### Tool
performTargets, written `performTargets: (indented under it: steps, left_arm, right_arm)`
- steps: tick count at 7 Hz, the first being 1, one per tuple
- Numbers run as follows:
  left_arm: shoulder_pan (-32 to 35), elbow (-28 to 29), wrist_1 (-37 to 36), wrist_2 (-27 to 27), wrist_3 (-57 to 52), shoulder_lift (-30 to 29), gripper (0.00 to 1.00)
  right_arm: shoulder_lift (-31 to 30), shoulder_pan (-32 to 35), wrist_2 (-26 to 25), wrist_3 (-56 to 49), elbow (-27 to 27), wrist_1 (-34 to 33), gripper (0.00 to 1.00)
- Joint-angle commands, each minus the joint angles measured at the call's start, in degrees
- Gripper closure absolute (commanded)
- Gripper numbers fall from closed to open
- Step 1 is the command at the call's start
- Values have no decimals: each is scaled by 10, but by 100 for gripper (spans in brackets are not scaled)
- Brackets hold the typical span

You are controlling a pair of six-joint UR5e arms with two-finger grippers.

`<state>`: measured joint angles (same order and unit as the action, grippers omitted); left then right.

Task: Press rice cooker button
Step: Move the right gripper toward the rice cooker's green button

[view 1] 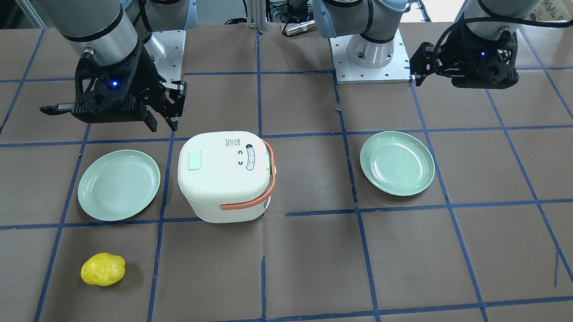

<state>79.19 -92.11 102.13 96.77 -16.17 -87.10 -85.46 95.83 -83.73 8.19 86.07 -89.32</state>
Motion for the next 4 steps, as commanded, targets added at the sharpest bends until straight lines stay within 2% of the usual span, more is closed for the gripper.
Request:
performTargets:
  steps: [1,4]
  left_arm:
    - [0,0,0,0,0,0,0]
    - [0,0,0,0,0,0,0]
  right_arm:
    - [12,1,13,-1,15,-7,92]
    - [18,5,40,-3,50,-44,92]
